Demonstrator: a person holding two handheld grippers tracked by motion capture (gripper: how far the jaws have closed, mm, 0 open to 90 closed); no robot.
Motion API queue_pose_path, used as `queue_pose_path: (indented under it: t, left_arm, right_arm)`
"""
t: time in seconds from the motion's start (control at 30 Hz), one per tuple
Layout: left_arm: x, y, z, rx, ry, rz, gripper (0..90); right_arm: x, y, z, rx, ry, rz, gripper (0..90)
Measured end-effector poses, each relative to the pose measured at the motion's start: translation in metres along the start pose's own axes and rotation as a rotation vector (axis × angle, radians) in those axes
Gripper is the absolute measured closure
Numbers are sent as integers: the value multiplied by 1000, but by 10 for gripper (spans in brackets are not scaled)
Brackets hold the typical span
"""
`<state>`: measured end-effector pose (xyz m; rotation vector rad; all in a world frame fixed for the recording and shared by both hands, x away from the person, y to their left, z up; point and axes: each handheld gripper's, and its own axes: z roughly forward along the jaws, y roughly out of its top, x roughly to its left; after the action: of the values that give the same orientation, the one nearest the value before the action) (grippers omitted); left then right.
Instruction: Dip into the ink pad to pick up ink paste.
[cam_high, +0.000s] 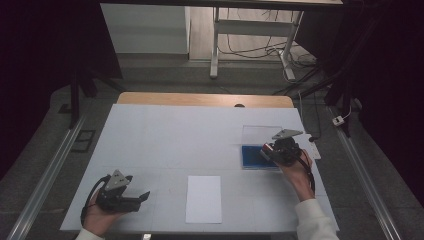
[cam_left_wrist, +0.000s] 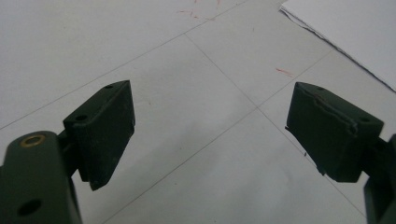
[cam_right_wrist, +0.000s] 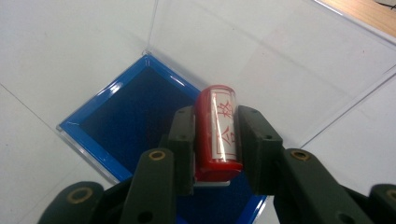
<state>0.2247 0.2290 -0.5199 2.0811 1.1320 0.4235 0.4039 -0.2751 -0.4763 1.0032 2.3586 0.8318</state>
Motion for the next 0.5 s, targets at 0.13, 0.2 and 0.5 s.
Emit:
queue_pose_path:
  t: [0.13, 0.2, 0.5]
  left_arm:
    - [0, 0, 0, -1, 1, -1, 156]
    - [0, 0, 0, 0, 1, -1, 156]
    - [0, 0, -1, -1, 1, -1, 156]
  right_arm:
    - [0, 0, 1, -1, 2, -1, 678]
    - [-1, 0, 0, 1, 2, 0, 680]
    - [-1, 0, 1, 1, 3, 8, 682]
